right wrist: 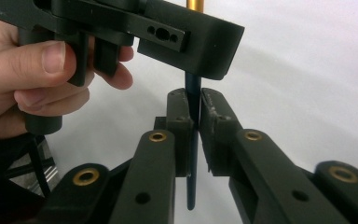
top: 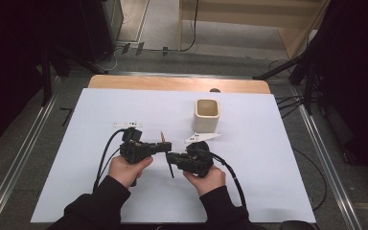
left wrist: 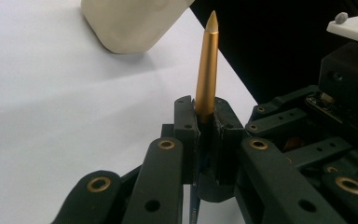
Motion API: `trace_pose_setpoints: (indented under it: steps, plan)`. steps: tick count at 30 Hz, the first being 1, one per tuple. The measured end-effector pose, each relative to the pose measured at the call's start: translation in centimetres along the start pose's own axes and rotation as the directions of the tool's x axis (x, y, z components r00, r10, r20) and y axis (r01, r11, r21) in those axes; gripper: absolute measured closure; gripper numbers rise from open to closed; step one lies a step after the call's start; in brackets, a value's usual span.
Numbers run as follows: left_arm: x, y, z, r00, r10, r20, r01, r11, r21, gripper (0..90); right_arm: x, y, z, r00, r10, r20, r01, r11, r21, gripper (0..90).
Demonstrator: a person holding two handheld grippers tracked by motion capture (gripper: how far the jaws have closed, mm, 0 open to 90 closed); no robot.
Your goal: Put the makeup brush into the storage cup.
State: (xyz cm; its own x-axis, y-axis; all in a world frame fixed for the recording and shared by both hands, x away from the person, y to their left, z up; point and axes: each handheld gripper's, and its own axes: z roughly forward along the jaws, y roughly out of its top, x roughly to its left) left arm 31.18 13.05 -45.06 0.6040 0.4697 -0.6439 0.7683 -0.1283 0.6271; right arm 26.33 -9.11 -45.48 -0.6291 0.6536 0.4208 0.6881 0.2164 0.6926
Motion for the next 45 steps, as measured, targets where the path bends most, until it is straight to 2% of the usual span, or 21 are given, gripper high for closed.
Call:
trace_pose_setpoints:
  steps: [4, 9, 10, 11, 14, 18, 20, 21, 23, 26, 29, 32, 34, 36, 39, 41, 45]
  plan:
    - [0.1, 0.1, -0.2, 1.0000, -0.001, -0.005, 0.001, 1.0000, -0.001, 83.3, -0.1, 0.0, -0.1, 0.9998, -0.019, 0.002, 0.019, 1.000, -0.011, 68.9]
    - [0.3, 0.3, -0.5, 0.9999, 0.007, -0.009, -0.007, 0.9999, 0.010, 83.2, -0.5, -0.2, -0.3, 0.9973, -0.070, -0.020, 0.070, 0.997, -0.014, 51.6]
    - [0.3, 0.3, -0.5, 0.9999, 0.007, -0.009, -0.007, 0.9999, 0.010, 83.2, -0.5, -0.2, -0.3, 0.9973, -0.070, -0.020, 0.070, 0.997, -0.014, 51.6]
    - [0.3, 0.3, -0.7, 0.9999, 0.013, -0.010, -0.013, 0.9998, 0.012, 83.2, -0.8, -0.3, -0.4, 0.9962, -0.080, -0.035, 0.080, 0.997, -0.011, 46.5]
    - [0.4, 0.5, -0.9, 0.9997, 0.026, -0.005, -0.025, 0.9994, 0.022, 83.0, -1.1, -0.3, -0.5, 0.9937, -0.095, -0.060, 0.094, 0.995, -0.013, 41.0]
    - [0.2, 0.5, -1.1, 0.9977, 0.068, 0.003, -0.068, 0.9967, 0.044, 82.9, -1.3, -0.4, -0.5, 0.9873, -0.133, -0.087, 0.132, 0.991, -0.018, 35.1]
    - [0.2, 0.5, -1.3, 0.9965, 0.083, 0.007, -0.083, 0.9952, 0.051, 82.9, -1.4, -0.5, -0.5, 0.9850, -0.143, -0.097, 0.142, 0.990, -0.021, 34.3]
    - [0.1, 0.6, -1.3, 0.9957, 0.092, 0.013, -0.092, 0.9941, 0.056, 82.8, -1.5, -0.5, -0.5, 0.9863, -0.135, -0.095, 0.133, 0.991, -0.018, 33.9]
    - [0.1, 0.6, -1.5, 0.9944, 0.104, 0.022, -0.105, 0.9927, 0.059, 82.8, -1.7, -0.4, -0.5, 0.9849, -0.118, -0.126, 0.120, 0.993, 0.007, 33.6]
    - [0.0, 0.8, -1.8, 0.9916, 0.125, 0.033, -0.127, 0.9895, 0.069, 82.8, -2.0, -0.4, -0.5, 0.9846, -0.115, -0.132, 0.116, 0.993, 0.005, 29.6]
    - [0.0, 0.9, -2.1, 0.9894, 0.137, 0.048, -0.140, 0.9878, 0.068, 82.8, -2.1, -0.4, -0.5, 0.9734, -0.118, -0.197, 0.120, 0.993, 0.000, 25.5]
    - [0.1, 0.9, -2.2, 0.9845, 0.155, 0.081, -0.162, 0.9827, 0.089, 82.8, -2.1, -0.4, -0.4, 0.9659, -0.133, -0.222, 0.136, 0.991, -0.004, 25.7]
    - [0.1, 0.9, -2.2, 0.9803, 0.168, 0.105, -0.178, 0.9787, 0.102, 82.8, -2.0, -0.5, -0.3, 0.9651, -0.136, -0.224, 0.139, 0.990, -0.005, 27.4]
    - [0.0, 1.0, -2.2, 0.9774, 0.173, 0.122, -0.186, 0.9765, 0.108, 82.8, -2.1, -0.6, -0.2, 0.9614, -0.127, -0.244, 0.129, 0.992, -0.010, 29.1]
    - [-0.1, 1.0, -2.0, 0.9703, 0.187, 0.154, -0.206, 0.9717, 0.116, 82.8, -2.3, -0.7, -0.2, 0.9605, -0.105, -0.258, 0.102, 0.994, -0.026, 29.6]
    - [-0.2, 0.9, -1.9, 0.9680, 0.192, 0.162, -0.212, 0.9700, 0.119, 82.7, -2.4, -0.8, -0.1, 0.9583, -0.095, -0.270, 0.087, 0.995, -0.039, 30.7]
    - [-0.4, 0.7, -1.8, 0.9605, 0.201, 0.192, -0.227, 0.9663, 0.121, 82.8, -2.4, -1.0, 0.2, 0.9450, -0.085, -0.316, 0.077, 0.996, -0.038, 33.2]
